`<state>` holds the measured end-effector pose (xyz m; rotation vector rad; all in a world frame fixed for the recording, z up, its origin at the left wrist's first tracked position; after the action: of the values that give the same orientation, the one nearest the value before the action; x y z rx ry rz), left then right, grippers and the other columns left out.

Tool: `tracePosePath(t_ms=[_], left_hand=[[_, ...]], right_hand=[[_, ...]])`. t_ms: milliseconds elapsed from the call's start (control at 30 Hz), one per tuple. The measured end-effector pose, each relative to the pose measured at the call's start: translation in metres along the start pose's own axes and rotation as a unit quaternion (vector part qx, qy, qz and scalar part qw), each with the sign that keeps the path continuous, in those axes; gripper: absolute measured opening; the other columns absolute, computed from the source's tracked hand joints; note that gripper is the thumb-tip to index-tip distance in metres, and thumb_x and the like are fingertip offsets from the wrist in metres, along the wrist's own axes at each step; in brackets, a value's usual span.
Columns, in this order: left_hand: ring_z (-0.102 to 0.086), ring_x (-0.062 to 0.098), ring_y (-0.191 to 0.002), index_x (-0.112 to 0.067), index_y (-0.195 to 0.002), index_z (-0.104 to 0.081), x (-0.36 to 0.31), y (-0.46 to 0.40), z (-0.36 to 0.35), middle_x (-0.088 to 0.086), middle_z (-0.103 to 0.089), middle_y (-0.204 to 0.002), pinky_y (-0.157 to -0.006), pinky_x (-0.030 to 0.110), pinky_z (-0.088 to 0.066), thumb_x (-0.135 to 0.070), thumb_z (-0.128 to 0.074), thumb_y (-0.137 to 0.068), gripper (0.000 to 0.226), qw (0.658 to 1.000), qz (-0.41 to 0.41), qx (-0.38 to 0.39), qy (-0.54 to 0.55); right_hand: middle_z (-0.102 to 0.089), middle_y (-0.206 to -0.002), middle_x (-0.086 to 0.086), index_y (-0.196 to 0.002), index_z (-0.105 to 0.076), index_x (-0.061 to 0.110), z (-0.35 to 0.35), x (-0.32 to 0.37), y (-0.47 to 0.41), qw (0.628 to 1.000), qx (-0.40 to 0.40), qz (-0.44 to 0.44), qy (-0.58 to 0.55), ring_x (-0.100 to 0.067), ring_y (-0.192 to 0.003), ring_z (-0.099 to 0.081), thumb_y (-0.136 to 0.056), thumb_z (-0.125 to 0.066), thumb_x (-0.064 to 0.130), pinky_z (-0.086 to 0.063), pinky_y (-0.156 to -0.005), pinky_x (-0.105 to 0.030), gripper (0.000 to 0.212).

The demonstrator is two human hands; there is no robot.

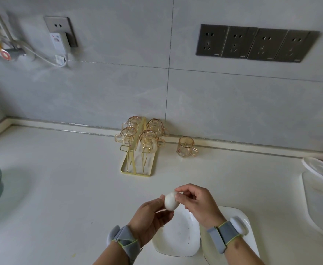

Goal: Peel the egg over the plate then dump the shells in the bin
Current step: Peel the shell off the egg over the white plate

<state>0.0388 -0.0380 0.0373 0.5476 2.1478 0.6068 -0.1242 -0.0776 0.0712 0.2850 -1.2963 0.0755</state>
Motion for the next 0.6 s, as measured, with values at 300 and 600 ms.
tracePosePath(t_ms=[300, 600], left_hand=[[-0.066, 0.026, -0.081, 0.008, -0.109, -0.069, -0.0013, 0.0000, -0.0007, 0.017, -0.072, -0.097, -0.077, 0.032, -0.058, -0.012, -0.062, -0.091, 0.028, 0.999, -0.010, 0.030, -0.032], [-0.061, 0.025, -0.070, 0.003, -0.095, -0.076, 0.0022, -0.0002, 0.0055, 0.017, -0.069, -0.087, -0.066, 0.030, -0.055, -0.022, -0.068, -0.081, 0.031, 0.997, -0.013, 0.033, -0.075]], right_hand=[[-0.065, -0.063, 0.005, -0.093, -0.074, 0.024, 0.0007, -0.0004, -0.0016, 1.000, 0.014, 0.000, 0.011, -0.007, -0.055, -0.058, -0.089, -0.070, 0.020, -0.048, -0.053, -0.018, 0.007], [-0.067, -0.063, 0.008, -0.093, -0.077, 0.020, -0.0029, 0.0027, 0.0013, 0.996, 0.001, 0.036, 0.087, 0.001, -0.056, -0.059, -0.090, -0.069, 0.022, -0.049, -0.055, -0.015, 0.009]])
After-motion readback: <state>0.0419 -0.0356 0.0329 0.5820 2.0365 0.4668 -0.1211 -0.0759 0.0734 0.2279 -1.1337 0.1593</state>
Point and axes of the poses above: each hand's wrist, its own y-axis away from the middle knuckle, its own z-axis out of the back of the hand, x = y × z, the point moved 3 cm from there along -y, towards the middle knuckle
